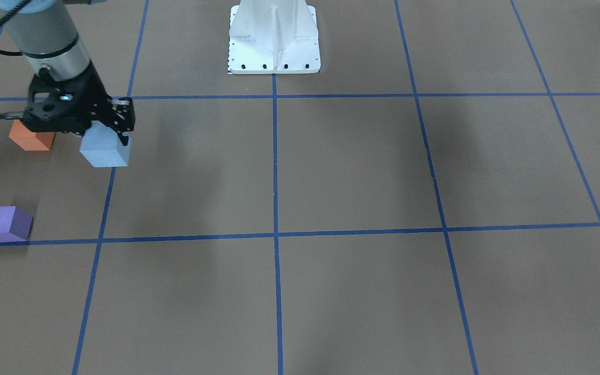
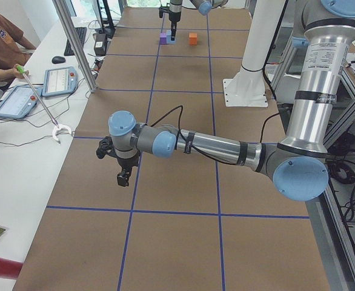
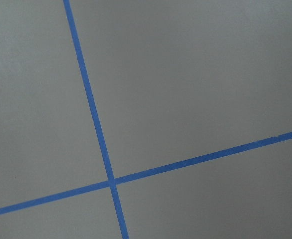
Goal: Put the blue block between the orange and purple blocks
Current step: 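Carry the cube with the right gripper toward the purple cube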
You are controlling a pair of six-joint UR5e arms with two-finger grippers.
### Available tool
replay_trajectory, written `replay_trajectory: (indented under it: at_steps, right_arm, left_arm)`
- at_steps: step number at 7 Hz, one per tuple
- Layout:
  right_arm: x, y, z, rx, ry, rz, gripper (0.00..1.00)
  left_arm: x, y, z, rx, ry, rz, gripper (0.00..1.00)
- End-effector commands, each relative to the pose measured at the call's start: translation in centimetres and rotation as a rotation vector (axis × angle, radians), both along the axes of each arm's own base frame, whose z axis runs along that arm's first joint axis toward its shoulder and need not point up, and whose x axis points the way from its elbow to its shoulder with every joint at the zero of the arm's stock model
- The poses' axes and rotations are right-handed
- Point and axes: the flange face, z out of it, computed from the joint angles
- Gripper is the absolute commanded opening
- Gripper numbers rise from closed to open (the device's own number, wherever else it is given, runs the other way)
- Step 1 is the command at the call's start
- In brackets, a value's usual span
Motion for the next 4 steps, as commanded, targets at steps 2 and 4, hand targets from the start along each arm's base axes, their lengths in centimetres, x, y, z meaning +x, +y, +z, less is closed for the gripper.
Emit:
replay_trajectory:
  at_steps: [2, 4]
  right_arm:
    - [8.8, -0.8, 10.3, -0.015, 0.036, -0.009, 0.00]
    - [9.7, -1.2, 17.6, -0.036, 0.074, -0.033, 0.00]
  left_arm:
    - [0.2, 0.3, 0.5, -0.015, -0.001, -0.001, 1.00]
    - [0.4, 0.2, 0.4, -0.013, -0.001, 0.002, 1.00]
